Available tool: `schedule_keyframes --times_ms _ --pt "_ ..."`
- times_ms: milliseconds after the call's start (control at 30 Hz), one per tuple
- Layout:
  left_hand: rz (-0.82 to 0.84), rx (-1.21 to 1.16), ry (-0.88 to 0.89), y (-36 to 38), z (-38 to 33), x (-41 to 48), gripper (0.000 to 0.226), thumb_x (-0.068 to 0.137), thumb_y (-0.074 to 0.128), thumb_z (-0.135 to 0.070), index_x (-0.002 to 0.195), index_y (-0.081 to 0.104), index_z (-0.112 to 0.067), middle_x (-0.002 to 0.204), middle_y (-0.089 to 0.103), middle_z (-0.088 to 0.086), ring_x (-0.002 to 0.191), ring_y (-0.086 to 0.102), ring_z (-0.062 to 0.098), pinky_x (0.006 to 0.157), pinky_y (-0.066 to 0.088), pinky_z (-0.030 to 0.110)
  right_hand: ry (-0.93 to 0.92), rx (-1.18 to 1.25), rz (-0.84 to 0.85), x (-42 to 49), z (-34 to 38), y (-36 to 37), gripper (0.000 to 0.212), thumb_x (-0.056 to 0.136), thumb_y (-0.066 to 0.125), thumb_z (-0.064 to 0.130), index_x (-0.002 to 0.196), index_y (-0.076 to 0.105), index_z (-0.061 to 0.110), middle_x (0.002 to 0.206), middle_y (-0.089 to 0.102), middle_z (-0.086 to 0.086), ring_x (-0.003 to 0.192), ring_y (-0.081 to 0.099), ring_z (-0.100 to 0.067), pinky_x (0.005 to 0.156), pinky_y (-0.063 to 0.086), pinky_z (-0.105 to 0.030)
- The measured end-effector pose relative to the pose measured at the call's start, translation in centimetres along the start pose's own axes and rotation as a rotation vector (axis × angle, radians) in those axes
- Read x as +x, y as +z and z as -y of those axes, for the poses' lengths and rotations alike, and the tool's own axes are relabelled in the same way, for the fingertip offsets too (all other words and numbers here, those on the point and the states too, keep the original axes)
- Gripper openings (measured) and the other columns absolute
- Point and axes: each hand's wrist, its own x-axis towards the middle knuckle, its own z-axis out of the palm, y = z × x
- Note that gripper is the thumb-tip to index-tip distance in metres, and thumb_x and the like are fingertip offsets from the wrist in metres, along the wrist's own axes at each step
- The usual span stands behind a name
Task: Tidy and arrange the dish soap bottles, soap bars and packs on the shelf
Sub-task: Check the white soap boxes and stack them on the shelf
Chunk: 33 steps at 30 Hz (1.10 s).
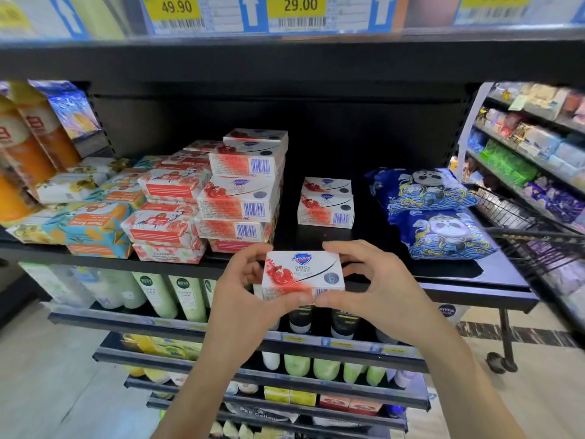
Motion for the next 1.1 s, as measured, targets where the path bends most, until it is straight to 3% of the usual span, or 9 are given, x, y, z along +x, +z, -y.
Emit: schedule_keyframes --times_ms 133,267,333,400,500,600,700,867,1100 --pt "0.011 0.078 0.072 0.1 -0.1 0.3 0.078 0.057 0.09 -0.05 0.128 0.06 -0.041 0.115 0.066 -0.013 0.104 0.06 0.003 0.086 0.049 0.014 0.021 0.045 -0.06 0.2 0.0 -0.6 0.072 0.062 0.091 0.048 0.127 0.065 0.035 0.119 0.067 0.02 0.107 0.066 -0.004 0.093 0.055 -0.026" --pt "0.005 0.284 0.169 -0.3 0.7 0.2 0.064 0.073 0.075 -0.058 0.133 0.057 -0.046 0.13 0.054 -0.032 0.128 0.047 -0.006 0.104 0.034 0.012 0.075 0.047 -0.13 1.6 -0.8 -1.0 0.067 0.069 0.092 0.033 0.13 0.064 0.032 0.119 0.07 0.015 0.106 0.066 -0.002 0.096 0.056 -0.029" --pt "-0.005 0.401 0.213 -0.5 1.5 0.3 0.054 0.079 0.071 -0.057 0.13 0.06 -0.044 0.129 0.05 -0.037 0.129 0.042 -0.008 0.108 0.028 0.009 0.1 0.05 -0.183 2.4 -1.4 -0.8 0.068 0.073 0.09 0.028 0.134 0.062 0.029 0.121 0.07 0.014 0.108 0.066 -0.002 0.098 0.056 -0.033" --pt "-0.026 0.508 0.265 -0.7 2.5 0.7 0.051 0.084 0.068 -0.054 0.13 0.066 -0.035 0.128 0.056 -0.027 0.129 0.047 0.004 0.114 0.033 0.025 0.126 0.06 -0.236 3.2 -1.9 -0.6 0.068 0.076 0.089 0.023 0.137 0.06 0.026 0.125 0.068 0.012 0.111 0.065 -0.002 0.101 0.055 -0.034" --pt "-0.057 0.614 0.336 -0.8 4.2 1.4 0.044 0.093 0.068 -0.053 0.127 0.071 -0.025 0.128 0.062 -0.013 0.127 0.05 0.013 0.114 0.038 0.041 0.145 0.04 -0.281 4.0 -2.1 -0.4 0.067 0.079 0.088 0.02 0.139 0.058 0.022 0.128 0.067 0.011 0.114 0.064 -0.002 0.102 0.054 -0.031" --pt "-0.073 0.609 0.407 -0.7 5.2 2.0 0.042 0.093 0.059 -0.049 0.123 0.074 -0.023 0.125 0.064 -0.01 0.124 0.05 0.012 0.111 0.038 0.04 0.145 -0.037 -0.346 4.3 -2.2 0.0 0.061 0.08 0.087 0.022 0.135 0.061 0.021 0.125 0.065 0.011 0.109 0.063 -0.004 0.098 0.051 -0.023" --pt "-0.097 0.568 0.439 -0.6 5.6 2.2 0.04 0.092 0.06 -0.047 0.121 0.074 -0.023 0.123 0.061 -0.015 0.122 0.048 0.007 0.11 0.035 0.035 0.167 -0.129 -0.388 4.6 -2.2 0.1 0.046 0.084 0.084 0.025 0.126 0.068 0.022 0.119 0.071 0.009 0.103 0.066 -0.007 0.097 0.055 -0.031" --pt "-0.091 0.551 0.452 -0.5 5.9 2.1 0.038 0.093 0.061 -0.045 0.122 0.074 -0.023 0.123 0.06 -0.014 0.122 0.044 0.003 0.113 0.027 0.022 0.125 -0.268 -0.445 4.8 -2.2 0.8 0.068 0.083 0.084 0.031 0.144 0.054 0.026 0.122 0.066 0.0 0.103 0.066 -0.017 0.092 0.055 -0.038" --pt "-0.086 0.57 0.481 -0.7 6.0 2.3 0.038 0.093 0.062 -0.042 0.121 0.075 -0.02 0.121 0.064 -0.008 0.12 0.05 0.012 0.11 0.031 0.023 0.168 -0.339 -0.476 4.8 -1.3 1.7 0.055 0.084 0.083 0.033 0.134 0.067 0.017 0.123 0.068 -0.005 0.104 0.068 -0.021 0.094 0.056 -0.042"
